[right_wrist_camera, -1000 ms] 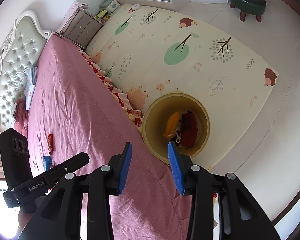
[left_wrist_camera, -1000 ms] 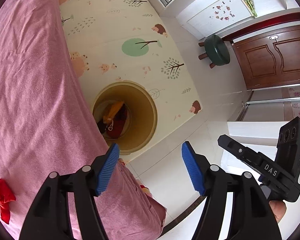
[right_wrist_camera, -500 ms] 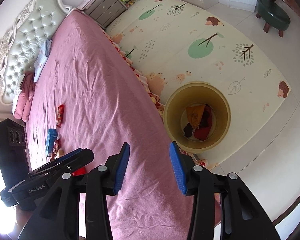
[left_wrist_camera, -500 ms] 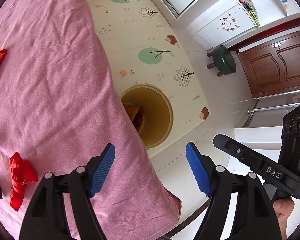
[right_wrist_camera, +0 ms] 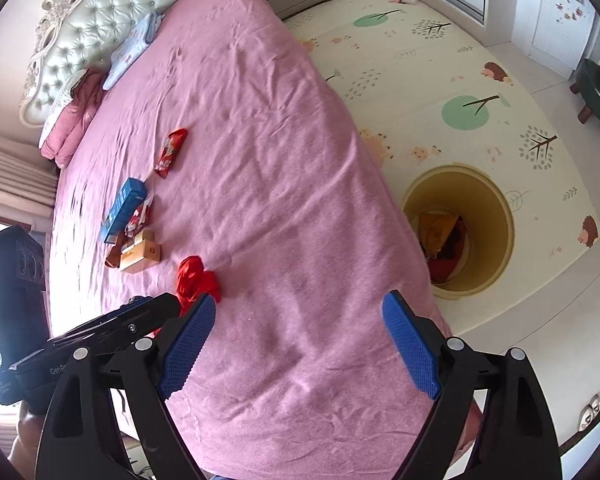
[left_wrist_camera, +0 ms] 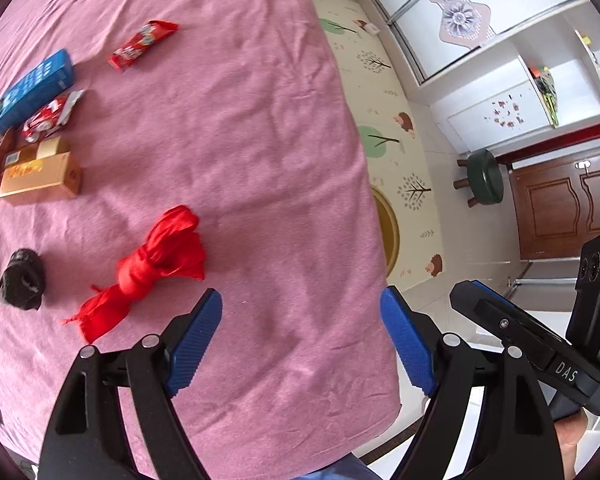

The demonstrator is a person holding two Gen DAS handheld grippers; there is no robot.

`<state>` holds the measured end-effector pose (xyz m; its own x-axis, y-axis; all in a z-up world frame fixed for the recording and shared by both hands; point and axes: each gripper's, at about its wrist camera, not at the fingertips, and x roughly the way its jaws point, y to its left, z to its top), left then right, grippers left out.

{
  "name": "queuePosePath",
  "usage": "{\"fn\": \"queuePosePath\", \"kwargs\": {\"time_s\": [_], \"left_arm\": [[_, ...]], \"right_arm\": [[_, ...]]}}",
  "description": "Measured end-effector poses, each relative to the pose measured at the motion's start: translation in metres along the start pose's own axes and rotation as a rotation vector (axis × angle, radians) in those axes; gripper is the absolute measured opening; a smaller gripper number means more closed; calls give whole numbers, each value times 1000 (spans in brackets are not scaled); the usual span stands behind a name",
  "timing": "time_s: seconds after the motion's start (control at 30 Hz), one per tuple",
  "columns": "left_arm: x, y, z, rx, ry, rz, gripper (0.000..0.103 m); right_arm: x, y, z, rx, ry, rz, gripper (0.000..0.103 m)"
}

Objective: Collect trash
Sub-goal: 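Move both tools back toward the grey sock and red cloth, then grasp the dark grey sock with the left gripper while the right grasps the red cloth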

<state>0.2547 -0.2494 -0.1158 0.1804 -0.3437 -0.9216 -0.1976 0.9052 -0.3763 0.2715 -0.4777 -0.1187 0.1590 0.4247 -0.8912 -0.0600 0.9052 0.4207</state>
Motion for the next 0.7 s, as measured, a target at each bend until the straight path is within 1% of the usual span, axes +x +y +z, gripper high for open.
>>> {"fn": "queuePosePath", "kwargs": {"time_s": [0.13,0.23,0.33,0.53,0.63,0.7], "left_arm": [[-20,45,-17,-61,-25,25,81],[-32,75,-28,-103,-39,43,81],[-42,105,-38,-134,-51,66,81],[-56,154,-52,-193,-65,92,81],[-58,174,-56,-213,-68,98,81],[-59,186,-59,-217,-69,108,81]], "right_arm": [[15,38,-13,-74,32,0,85],[25,64,-23,-121,40,12,91],[34,87,-32,-140,50,30,94],[53,125,-48,-178,30,23,94],[66,141,-54,-192,60,37,94],[74,152,-59,-209,74,31,94]]}}
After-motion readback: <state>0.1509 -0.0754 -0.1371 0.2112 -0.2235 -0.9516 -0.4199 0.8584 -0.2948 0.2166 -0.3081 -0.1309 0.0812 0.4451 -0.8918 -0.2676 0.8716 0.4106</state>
